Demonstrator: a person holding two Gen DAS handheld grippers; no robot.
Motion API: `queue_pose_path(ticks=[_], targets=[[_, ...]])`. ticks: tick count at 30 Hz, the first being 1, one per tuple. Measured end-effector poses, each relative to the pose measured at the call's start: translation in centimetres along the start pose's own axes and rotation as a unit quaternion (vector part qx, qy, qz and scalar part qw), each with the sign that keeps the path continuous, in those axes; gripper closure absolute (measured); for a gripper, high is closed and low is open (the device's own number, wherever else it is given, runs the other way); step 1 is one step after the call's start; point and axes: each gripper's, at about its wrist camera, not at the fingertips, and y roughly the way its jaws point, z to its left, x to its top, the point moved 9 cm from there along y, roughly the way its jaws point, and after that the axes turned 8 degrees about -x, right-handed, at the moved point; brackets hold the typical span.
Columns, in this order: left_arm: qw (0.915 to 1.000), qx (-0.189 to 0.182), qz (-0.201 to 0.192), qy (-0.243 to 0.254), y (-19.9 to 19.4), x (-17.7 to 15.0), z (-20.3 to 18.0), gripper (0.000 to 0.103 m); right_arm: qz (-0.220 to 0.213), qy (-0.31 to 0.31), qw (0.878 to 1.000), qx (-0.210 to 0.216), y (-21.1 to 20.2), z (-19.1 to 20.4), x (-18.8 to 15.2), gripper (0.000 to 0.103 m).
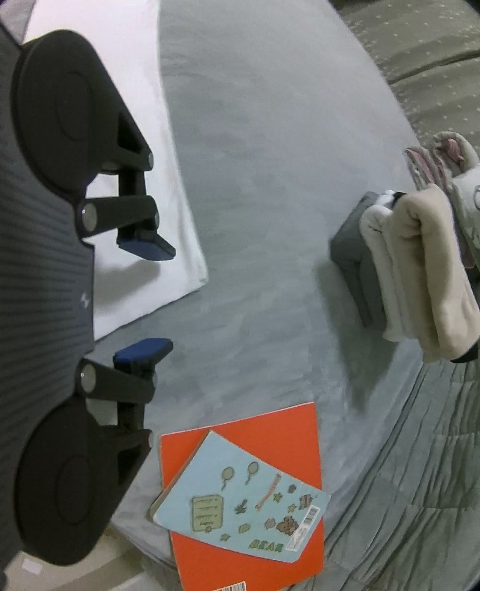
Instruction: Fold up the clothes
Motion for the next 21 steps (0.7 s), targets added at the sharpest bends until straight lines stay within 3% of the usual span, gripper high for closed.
queue_pose_path(ticks=[4, 8, 9, 16, 21], targets=[[0.9999, -0.007, -0.002, -0.013, -0.2, -0.1, 0.4, 0.026, 0.01, -0.024, 0.999, -0.024, 1.2, 0.4, -1.6, 0.054], [0.9993, -0.016, -0.002, -0.033, -0.4, -0.1, 0.8, 0.026, 0.016, -0.042, 0.999, -0.009, 1.0, 1.8, -1.7, 0.093], [0.9991, -0.018, -0.003, -0.037, -0.5, -0.1, 0.9, 0.026, 0.021, -0.042, 0.999, -0.003, 0.9, 2.0, -1.8, 0.096], [0.9976, -0.042, -0.007, -0.055, -0.8, 0.0, 0.9, 0.026, 0.031, -0.005, 0.999, 0.041, -0.3, 2.7, -1.2, 0.097], [0.9978, -0.05, 0.0, -0.044, -0.6, 0.0, 0.0, 0.026, 0.022, -0.02, 0.996, 0.08, -2.4, 5.7, -0.5, 0.097]])
